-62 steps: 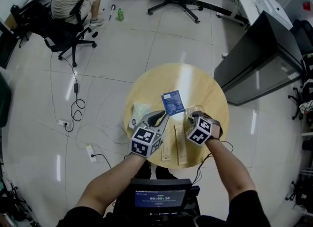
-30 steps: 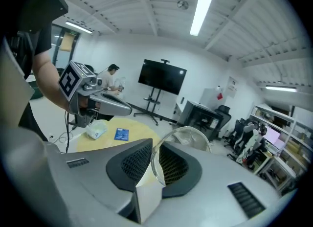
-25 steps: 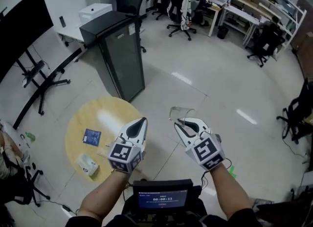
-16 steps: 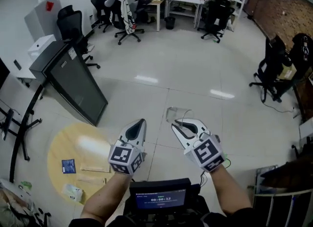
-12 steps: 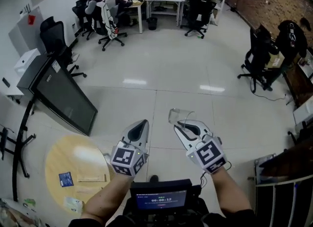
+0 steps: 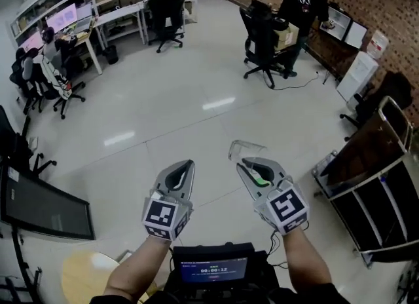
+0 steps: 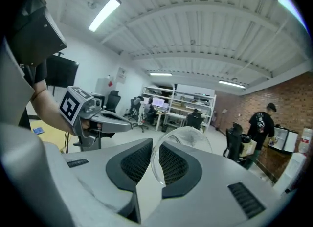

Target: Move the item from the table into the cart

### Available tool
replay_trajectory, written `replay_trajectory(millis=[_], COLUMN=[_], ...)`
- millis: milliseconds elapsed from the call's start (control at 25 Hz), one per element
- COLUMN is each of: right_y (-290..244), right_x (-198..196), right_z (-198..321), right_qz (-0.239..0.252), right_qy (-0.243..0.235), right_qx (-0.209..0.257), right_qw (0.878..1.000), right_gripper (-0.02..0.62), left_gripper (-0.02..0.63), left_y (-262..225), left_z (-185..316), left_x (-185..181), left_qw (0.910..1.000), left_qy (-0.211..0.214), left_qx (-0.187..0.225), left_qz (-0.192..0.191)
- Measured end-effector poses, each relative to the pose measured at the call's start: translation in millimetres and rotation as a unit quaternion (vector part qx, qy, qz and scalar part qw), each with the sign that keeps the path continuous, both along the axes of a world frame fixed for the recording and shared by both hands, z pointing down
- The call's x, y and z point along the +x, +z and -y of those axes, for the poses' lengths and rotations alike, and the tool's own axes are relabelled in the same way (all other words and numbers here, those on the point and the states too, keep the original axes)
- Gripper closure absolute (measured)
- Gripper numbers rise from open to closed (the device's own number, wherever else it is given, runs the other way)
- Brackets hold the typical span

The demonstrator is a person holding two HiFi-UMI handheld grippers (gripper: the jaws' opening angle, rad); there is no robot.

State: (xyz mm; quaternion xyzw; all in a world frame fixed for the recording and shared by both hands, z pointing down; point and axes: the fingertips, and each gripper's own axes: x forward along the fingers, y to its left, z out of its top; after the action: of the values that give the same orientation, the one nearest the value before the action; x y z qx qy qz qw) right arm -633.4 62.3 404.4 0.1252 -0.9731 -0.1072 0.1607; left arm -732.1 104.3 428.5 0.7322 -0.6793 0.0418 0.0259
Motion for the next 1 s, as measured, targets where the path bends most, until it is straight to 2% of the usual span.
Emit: replay_trajectory(millis=[120, 280, 520, 640, 720, 800, 920, 1000], right_y=[-1, -12, -32, -45, -50, -51, -53, -57], right_x=[56, 160, 334, 406, 448, 494, 564, 605], right_z=[53, 140, 270, 327, 360, 390, 432, 457], right_qz=[-0.004, 0.006, 0.031, 0.035, 0.047, 0.053, 0.052, 0.051], right_qy=[0.061, 0.127, 0.211, 0.251, 0.279, 0.314, 0.379, 0.422], right_qx=[-0.001, 0.002, 0.010, 0.016, 0.013, 0.013, 0.020, 0.026], right_qw=[0.998, 0.992, 0.977, 0.967, 0.959, 0.948, 0.924, 0.905], right_gripper=[0.555, 0.555, 0.555, 0.555, 0.555, 0.555, 0.555, 0.555], left_gripper=[0.606, 0.606, 0.606, 0.606, 0.606, 0.606, 0.606, 0.606], left_y=[-2, -15, -31, -49, -58, -60, -63, -68], left_z=[67, 169, 320, 385, 420, 453, 504, 534], left_x=[59, 162, 337, 411, 457, 508, 584, 626], left_qw=[0.9973, 0.9894, 0.9731, 0.9619, 0.9513, 0.9372, 0.9111, 0.8903], left_qy=[0.073, 0.144, 0.229, 0.272, 0.306, 0.347, 0.410, 0.453], left_qx=[0.002, 0.014, 0.015, 0.021, 0.024, 0.025, 0.025, 0.027], left_qz=[0.004, -0.008, -0.020, -0.022, -0.024, -0.023, -0.031, -0.037])
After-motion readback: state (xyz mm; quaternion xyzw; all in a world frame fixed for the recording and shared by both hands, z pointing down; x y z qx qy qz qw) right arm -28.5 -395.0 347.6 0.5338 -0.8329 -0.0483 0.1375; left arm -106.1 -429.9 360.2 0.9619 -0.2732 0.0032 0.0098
